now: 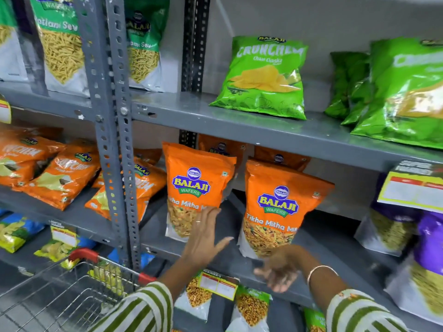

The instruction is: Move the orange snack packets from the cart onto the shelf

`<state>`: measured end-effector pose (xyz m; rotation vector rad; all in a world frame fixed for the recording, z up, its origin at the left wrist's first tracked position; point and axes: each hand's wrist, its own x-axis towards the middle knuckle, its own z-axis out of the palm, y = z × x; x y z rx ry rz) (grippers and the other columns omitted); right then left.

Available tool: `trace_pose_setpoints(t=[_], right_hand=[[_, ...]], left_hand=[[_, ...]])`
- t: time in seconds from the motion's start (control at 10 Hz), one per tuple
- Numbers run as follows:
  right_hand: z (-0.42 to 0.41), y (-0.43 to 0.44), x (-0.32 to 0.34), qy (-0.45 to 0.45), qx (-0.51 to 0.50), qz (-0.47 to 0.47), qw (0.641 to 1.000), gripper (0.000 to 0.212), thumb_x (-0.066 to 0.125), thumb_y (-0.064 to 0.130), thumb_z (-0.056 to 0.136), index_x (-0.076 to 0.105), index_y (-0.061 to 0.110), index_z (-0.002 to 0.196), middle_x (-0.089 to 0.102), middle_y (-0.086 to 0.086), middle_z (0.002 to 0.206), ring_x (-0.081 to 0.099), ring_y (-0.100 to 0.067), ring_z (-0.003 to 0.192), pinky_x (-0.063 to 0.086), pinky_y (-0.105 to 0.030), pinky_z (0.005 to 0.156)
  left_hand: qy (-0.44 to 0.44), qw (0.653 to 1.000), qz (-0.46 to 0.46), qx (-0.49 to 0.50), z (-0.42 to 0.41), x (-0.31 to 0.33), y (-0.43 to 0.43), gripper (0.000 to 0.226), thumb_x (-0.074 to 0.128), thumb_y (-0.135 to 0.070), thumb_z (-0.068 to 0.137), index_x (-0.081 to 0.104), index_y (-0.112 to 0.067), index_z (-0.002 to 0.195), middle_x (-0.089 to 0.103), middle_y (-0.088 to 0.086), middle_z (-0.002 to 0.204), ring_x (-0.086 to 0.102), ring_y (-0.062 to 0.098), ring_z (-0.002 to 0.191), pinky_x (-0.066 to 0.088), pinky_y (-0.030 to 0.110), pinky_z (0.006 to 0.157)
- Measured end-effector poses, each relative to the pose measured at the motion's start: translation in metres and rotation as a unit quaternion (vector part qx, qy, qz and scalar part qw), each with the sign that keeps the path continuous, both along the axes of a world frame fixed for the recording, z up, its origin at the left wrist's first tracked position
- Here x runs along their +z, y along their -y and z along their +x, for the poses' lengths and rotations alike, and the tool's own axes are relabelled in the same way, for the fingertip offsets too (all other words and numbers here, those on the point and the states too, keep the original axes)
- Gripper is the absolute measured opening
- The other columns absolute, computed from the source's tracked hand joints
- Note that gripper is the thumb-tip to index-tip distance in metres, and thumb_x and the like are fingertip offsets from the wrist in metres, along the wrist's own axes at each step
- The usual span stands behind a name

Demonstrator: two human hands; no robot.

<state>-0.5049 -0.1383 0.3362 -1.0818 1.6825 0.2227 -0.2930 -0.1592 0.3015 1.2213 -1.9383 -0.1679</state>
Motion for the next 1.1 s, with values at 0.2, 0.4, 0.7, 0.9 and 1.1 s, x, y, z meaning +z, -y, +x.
trace_pose_setpoints(t=[0.2, 0.4, 0.7, 0.9, 1.1], right_hand=[[-0.058, -0.013, -0.009, 0.011, -0.138, -0.262, 0.955, 0.074, 0.074, 0.021, 0.074, 0.036, 0.004, 0.136, 0.051, -0.016, 0.13, 0.057, -0.026, 0.108, 0.046, -0.034, 0.088], [-0.044, -0.01, -0.034, 0.12, -0.22, -0.401, 0.881, 0.073, 0.081, 0.012, 0.064, 0.046, 0.002, 0.127, 0.055, -0.017, 0.132, 0.052, -0.033, 0.12, 0.045, -0.044, 0.101], [-0.041, -0.016, -0.027, 0.124, -0.213, -0.406, 0.88, 0.07, 0.079, 0.009, 0.066, 0.046, 0.005, 0.127, 0.056, -0.017, 0.13, 0.053, -0.033, 0.119, 0.048, -0.046, 0.098], [-0.043, -0.019, -0.027, 0.135, -0.196, -0.395, 0.887, 0.081, 0.08, 0.014, 0.065, 0.036, 0.009, 0.133, 0.049, -0.015, 0.138, 0.047, -0.031, 0.126, 0.042, -0.049, 0.105], [-0.017, -0.042, -0.003, -0.032, -0.212, -0.597, 0.773, 0.108, 0.071, 0.049, 0.067, 0.005, 0.017, 0.146, 0.006, -0.005, 0.158, 0.012, -0.023, 0.145, 0.029, -0.048, 0.115]], left_hand=[[-0.131, 0.93, 0.341, -0.049, -0.058, -0.01, 0.028, 0.087, 0.073, -0.026, 0.073, 0.023, -0.008, 0.141, 0.033, 0.011, 0.149, 0.036, 0.027, 0.135, 0.035, 0.041, 0.11], [-0.116, 0.925, 0.356, -0.06, -0.069, -0.017, 0.022, 0.052, 0.071, -0.018, 0.076, 0.049, -0.001, 0.119, 0.057, 0.016, 0.13, 0.053, 0.028, 0.118, 0.044, 0.038, 0.098], [-0.113, 0.939, 0.323, -0.031, -0.067, -0.016, 0.015, 0.049, 0.073, -0.019, 0.074, 0.053, -0.001, 0.116, 0.063, 0.017, 0.122, 0.059, 0.029, 0.111, 0.047, 0.037, 0.09], [-0.121, 0.936, 0.331, -0.017, -0.07, -0.016, 0.011, 0.045, 0.071, -0.019, 0.075, 0.052, 0.0, 0.112, 0.062, 0.018, 0.122, 0.058, 0.028, 0.11, 0.047, 0.035, 0.087], [-0.072, 0.978, 0.196, 0.012, -0.063, 0.006, -0.008, 0.081, 0.064, -0.039, 0.078, 0.022, -0.01, 0.141, 0.03, 0.012, 0.151, 0.028, 0.025, 0.14, 0.033, 0.041, 0.111]])
